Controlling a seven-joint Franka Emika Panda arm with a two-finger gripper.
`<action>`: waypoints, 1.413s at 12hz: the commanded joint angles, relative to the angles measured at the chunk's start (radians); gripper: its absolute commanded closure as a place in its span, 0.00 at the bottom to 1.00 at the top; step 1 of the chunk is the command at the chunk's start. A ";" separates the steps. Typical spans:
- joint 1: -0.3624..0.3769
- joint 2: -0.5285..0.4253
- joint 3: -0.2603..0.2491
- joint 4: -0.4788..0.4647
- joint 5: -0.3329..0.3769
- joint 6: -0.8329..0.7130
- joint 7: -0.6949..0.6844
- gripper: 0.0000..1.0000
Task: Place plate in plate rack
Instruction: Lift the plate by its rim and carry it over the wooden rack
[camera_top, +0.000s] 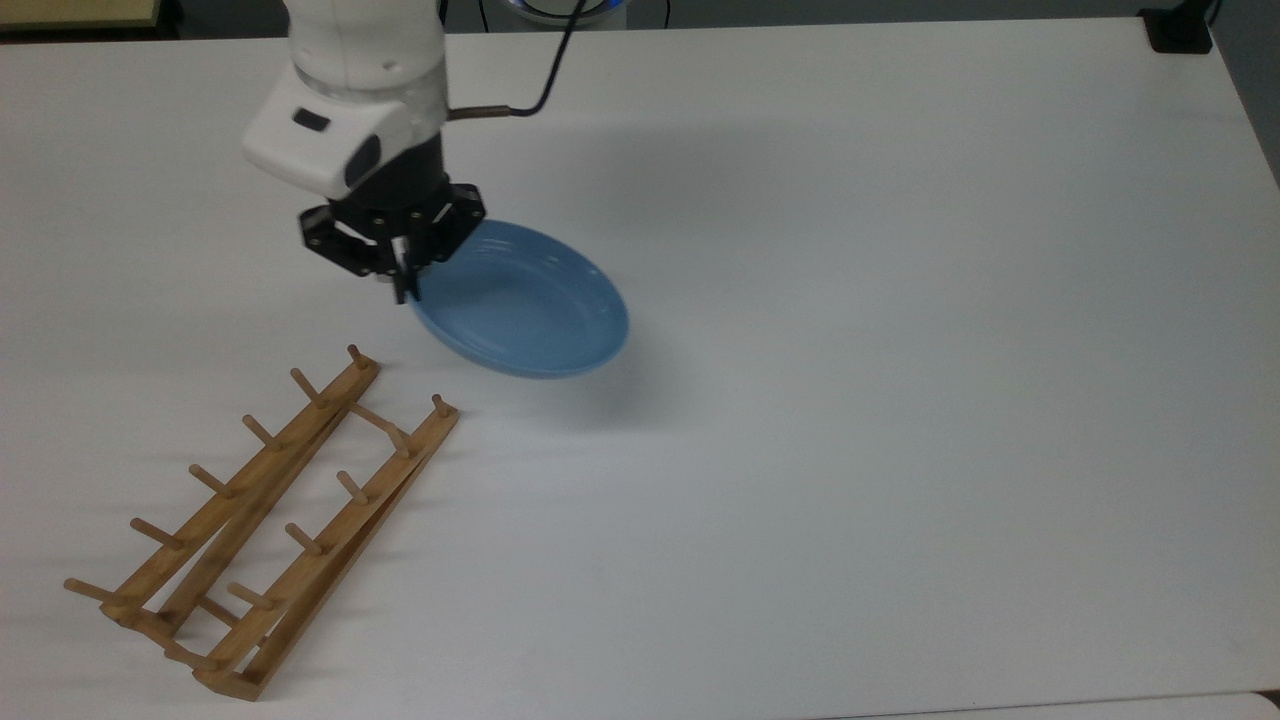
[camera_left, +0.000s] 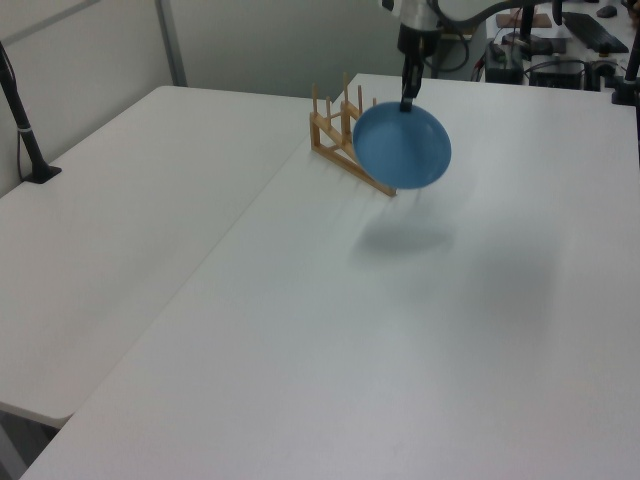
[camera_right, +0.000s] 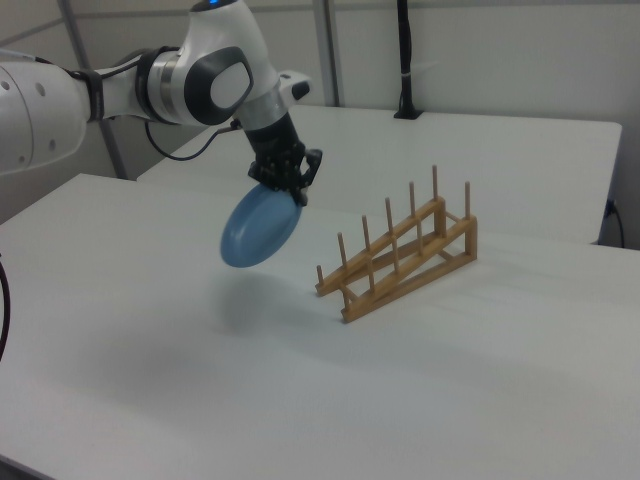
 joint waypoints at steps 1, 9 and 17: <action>0.007 -0.013 -0.050 -0.008 -0.089 0.190 -0.064 1.00; 0.002 -0.013 -0.165 -0.106 -0.101 0.735 -0.080 1.00; -0.041 0.089 -0.169 -0.128 -0.086 1.042 -0.014 1.00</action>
